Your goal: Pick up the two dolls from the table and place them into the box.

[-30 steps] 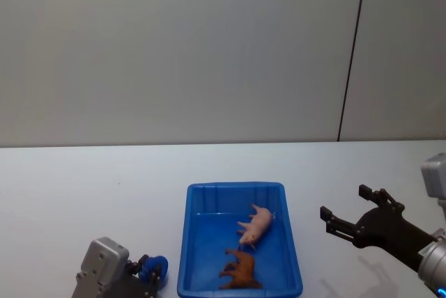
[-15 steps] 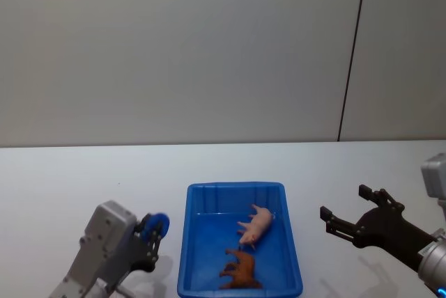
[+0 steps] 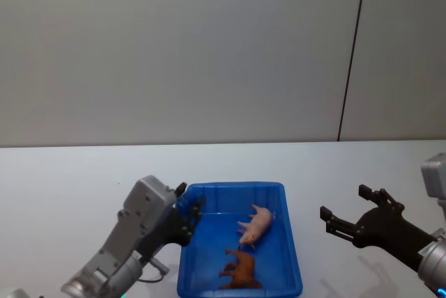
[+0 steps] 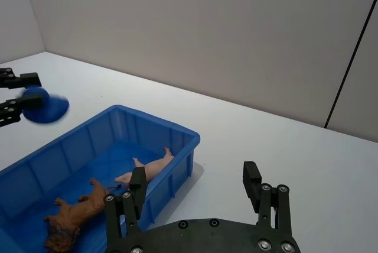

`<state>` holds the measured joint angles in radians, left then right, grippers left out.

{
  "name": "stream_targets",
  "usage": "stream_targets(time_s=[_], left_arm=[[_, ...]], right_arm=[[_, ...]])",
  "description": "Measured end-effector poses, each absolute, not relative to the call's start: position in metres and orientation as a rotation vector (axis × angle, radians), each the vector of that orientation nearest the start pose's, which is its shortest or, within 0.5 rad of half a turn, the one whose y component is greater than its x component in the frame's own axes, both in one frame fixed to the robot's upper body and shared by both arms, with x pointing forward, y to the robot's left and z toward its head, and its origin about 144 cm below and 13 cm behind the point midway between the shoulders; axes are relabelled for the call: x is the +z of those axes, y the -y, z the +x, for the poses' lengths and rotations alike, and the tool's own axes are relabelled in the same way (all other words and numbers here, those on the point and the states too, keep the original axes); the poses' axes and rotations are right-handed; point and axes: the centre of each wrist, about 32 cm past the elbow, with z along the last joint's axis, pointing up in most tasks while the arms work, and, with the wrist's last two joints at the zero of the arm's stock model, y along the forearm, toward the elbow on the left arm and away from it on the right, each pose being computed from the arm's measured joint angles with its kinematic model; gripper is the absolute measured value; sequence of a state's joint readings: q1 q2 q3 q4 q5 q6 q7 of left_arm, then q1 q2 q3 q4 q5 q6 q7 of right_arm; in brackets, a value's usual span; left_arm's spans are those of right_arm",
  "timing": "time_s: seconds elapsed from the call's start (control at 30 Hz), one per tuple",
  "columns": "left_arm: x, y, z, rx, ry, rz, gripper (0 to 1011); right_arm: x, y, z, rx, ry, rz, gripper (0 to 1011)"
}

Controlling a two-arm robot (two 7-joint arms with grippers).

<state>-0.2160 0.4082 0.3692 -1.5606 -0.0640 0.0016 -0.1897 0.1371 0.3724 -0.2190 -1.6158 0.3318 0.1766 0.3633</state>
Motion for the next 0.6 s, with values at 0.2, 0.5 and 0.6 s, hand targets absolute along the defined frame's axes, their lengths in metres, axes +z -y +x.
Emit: stream_targets(time_s=[0.2,0.5,0.6], left_arm=[[1.191,-0.224,0.507,0.998,0.35,0.196,499],[1.188,-0.215,0.509,0.966,0.347,0.146,793],[1.187,-0.214,0.509,0.959,0.346,0.132,893]], right_arm=[[1.195,0.264,0.489,-0.994,-0.021,-0.103,1001],[1.195,0.264,0.489,-0.994,-0.021,-0.103,1001],[1.195,0.264,0.489,-0.994,-0.021,-0.103,1001]])
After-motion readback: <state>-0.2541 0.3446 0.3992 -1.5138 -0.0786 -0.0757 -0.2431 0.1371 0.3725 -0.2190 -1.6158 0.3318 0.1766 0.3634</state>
